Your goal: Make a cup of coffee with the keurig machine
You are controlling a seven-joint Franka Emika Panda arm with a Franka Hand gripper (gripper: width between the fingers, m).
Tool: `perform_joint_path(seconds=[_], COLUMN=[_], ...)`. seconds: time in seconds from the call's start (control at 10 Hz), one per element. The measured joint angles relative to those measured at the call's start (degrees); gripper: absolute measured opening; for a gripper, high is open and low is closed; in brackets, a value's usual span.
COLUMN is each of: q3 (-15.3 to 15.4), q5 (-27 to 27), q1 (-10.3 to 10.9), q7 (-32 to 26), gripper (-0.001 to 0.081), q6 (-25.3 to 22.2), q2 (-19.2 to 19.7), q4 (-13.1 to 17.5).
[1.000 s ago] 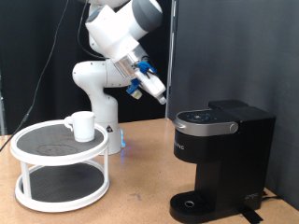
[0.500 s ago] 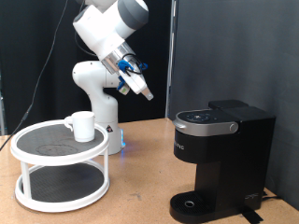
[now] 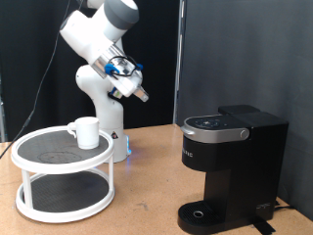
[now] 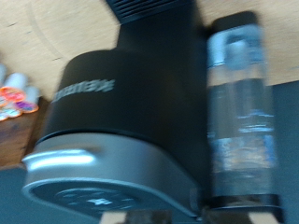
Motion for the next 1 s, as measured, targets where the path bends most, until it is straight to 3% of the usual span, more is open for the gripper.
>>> perform_joint_path(seconds=[0.3,0.4,0.5,0.6,0.8,1.0], q3=[-4.7,-6.2,-7.2,-7.3,-8.0,-10.9], q5=[-9.1,-11.0,-10.4,-9.5,-11.5,-15.4], q1=[-3.5,-4.5,-5.2,-5.5,-5.7,-7.3], q7=[-0.6,-1.9,-4.5,-5.9,-4.6,-2.8], gripper=[0.0000,0.0000,0.0000,0.0000,0.0000,0.0000], q6=[-12.5,-14.5,-12.4,-9.3,-14.4,-21.5], q2=[-2.8,-3.6,-5.0,-8.4,-7.5,-6.5], q4=[0.7,0.8,0.2,-2.4,-1.5,0.3])
